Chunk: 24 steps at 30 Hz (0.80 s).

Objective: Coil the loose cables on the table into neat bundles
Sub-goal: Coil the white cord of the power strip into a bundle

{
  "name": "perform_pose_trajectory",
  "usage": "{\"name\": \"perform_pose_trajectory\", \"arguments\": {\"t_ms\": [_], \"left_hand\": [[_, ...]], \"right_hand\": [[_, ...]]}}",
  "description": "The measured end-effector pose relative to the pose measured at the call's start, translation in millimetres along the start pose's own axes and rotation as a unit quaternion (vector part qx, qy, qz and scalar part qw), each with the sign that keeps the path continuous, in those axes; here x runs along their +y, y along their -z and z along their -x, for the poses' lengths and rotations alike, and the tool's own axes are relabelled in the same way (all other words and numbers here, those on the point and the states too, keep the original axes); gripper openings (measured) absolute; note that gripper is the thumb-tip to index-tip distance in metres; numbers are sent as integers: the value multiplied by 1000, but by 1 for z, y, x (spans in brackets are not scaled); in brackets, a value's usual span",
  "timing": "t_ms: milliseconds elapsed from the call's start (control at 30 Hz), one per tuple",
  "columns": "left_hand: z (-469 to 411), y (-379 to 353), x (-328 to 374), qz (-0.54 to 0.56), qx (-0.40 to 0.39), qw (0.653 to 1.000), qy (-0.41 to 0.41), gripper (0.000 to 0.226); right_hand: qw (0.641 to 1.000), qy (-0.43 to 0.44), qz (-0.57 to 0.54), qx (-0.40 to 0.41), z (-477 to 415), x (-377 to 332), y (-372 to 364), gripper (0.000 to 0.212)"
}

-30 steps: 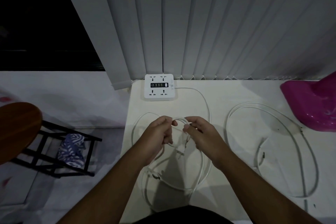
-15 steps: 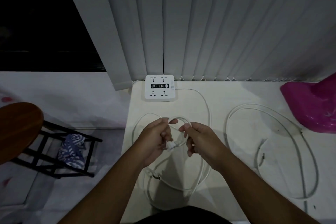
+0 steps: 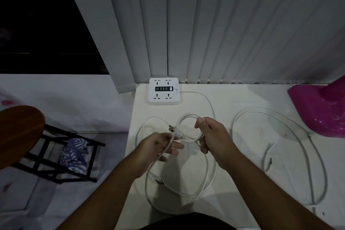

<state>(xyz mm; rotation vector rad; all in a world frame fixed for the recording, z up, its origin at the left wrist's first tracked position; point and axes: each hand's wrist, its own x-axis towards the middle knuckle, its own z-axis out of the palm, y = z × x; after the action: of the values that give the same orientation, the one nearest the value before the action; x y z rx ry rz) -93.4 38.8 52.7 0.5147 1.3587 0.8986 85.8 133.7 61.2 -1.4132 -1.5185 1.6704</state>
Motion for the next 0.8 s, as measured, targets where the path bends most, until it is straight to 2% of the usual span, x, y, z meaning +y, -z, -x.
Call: {"name": "perform_pose_trajectory", "arguments": {"t_ms": [67, 133, 233, 300, 367, 467, 533, 600, 700, 800], "left_hand": [[2, -6, -6, -37, -16, 999, -19, 42], [2, -15, -10, -31, 5, 999, -43, 42], [-2, -27, -12, 65, 41, 995, -64, 22], [-5, -28, -10, 134, 69, 986, -64, 14], [-8, -28, -8, 214, 79, 971, -67, 17], [-10, -27, -2, 315, 91, 942, -73, 17], [-13, -25, -1, 289, 126, 947, -68, 22], [-13, -22, 2, 214, 135, 966, -60, 23], [-7, -21, 10, 142, 105, 983, -58, 20], [-4, -18, 20, 166, 68, 980, -91, 42]], "right_hand": [[999, -22, -36, 19, 2, 3, -6, 32], [992, -49, -111, 20, 4, 3, -15, 28], [979, -77, -188, 2, 7, 2, -23, 20], [979, -79, -185, 2, 9, 2, -26, 18], [983, -81, -164, 4, 12, 2, -28, 17], [993, -86, -80, 10, 16, 5, -29, 15], [996, -83, -18, -3, 17, 7, -29, 11], [997, -66, 13, -34, 16, 4, -28, 14], [995, -12, 41, -87, 10, -9, -24, 13], [993, 18, 59, -96, 5, -13, -22, 24]]}}
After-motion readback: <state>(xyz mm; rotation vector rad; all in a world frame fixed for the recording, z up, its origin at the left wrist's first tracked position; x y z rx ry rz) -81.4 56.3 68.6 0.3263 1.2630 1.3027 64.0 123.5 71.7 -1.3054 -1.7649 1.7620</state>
